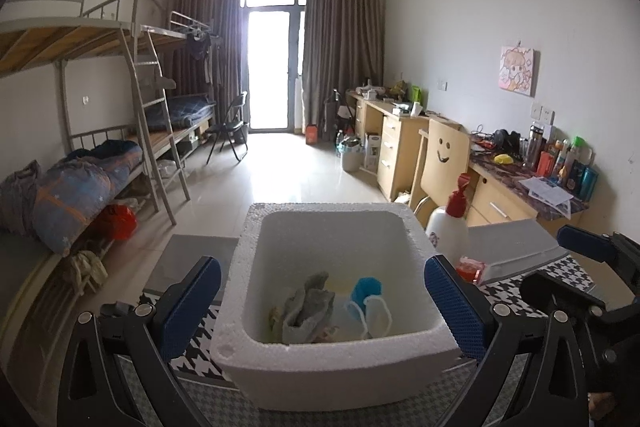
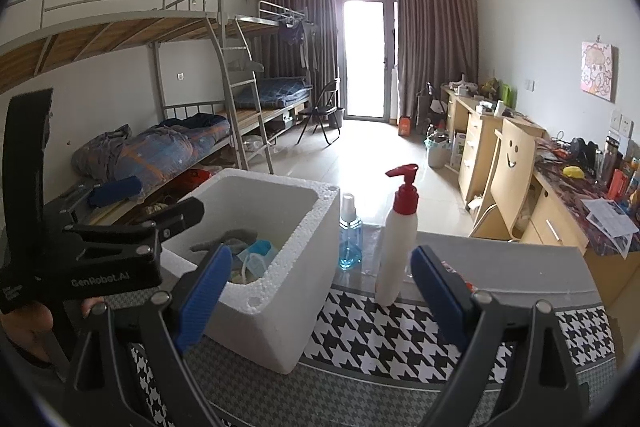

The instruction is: Organize soft objects

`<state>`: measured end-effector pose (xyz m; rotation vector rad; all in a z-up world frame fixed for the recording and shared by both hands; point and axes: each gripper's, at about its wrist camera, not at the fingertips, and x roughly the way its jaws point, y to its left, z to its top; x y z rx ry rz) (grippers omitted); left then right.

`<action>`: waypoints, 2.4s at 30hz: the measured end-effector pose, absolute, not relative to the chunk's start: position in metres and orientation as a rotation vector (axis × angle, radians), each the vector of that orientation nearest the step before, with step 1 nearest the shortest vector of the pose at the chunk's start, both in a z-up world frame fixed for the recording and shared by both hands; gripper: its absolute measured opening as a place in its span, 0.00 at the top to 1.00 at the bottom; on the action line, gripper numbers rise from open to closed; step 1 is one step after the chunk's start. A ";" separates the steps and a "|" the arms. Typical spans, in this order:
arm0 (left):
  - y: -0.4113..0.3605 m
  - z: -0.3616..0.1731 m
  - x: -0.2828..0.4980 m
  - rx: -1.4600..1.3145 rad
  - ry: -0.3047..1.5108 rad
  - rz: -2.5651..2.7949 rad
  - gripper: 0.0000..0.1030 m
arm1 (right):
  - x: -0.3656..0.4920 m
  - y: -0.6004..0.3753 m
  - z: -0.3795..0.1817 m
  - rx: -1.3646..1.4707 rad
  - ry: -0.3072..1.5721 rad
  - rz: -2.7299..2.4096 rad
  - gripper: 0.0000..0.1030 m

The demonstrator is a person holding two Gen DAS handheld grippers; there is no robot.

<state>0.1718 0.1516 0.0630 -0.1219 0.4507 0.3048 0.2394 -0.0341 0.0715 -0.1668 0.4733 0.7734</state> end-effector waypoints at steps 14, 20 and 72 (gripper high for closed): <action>0.128 0.074 0.131 -0.112 0.381 0.285 0.01 | 0.217 -0.053 0.079 -0.141 0.419 0.742 0.02; 0.117 0.074 0.114 -0.098 0.360 0.284 0.01 | 0.206 -0.060 0.084 -0.135 0.407 0.738 0.02; 0.074 0.052 0.013 -0.051 0.229 0.335 0.01 | 0.091 -0.105 0.069 -0.110 0.236 0.705 0.01</action>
